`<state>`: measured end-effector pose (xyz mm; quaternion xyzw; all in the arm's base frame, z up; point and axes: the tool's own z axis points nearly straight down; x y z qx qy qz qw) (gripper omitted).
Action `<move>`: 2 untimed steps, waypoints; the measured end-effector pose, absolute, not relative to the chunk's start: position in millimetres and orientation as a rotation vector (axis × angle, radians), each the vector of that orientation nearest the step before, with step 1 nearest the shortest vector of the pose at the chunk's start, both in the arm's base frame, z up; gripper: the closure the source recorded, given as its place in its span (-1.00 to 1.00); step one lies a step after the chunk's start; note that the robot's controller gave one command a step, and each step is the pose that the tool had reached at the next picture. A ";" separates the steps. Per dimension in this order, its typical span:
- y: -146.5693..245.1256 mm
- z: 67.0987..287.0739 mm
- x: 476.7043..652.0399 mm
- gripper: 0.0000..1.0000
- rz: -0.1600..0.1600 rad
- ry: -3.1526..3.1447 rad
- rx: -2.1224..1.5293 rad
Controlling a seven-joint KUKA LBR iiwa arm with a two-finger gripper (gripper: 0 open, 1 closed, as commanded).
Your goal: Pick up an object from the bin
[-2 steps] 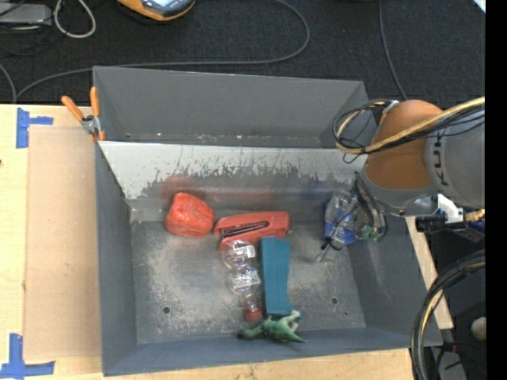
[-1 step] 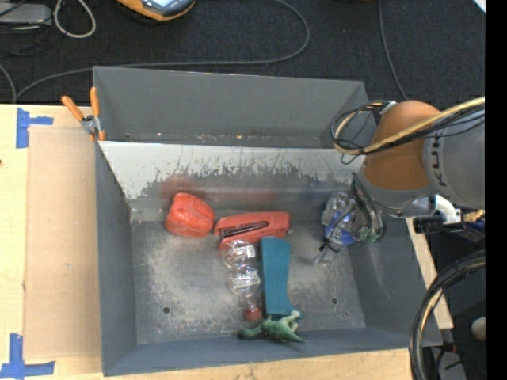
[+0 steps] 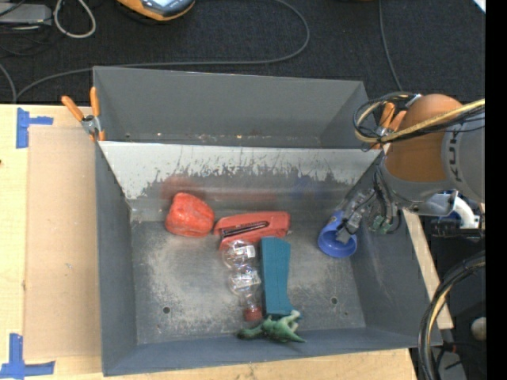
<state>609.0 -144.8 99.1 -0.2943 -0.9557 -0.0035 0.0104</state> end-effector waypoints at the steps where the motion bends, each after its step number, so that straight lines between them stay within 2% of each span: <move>1: -144.8 99.1 609.0 1.00 -0.010 -2.983 -0.917; 2: -142.6 94.8 610.1 1.00 -0.013 -2.988 -0.924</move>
Offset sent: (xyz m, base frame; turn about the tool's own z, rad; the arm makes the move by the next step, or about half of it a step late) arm -0.0052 0.0097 -0.0291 0.0088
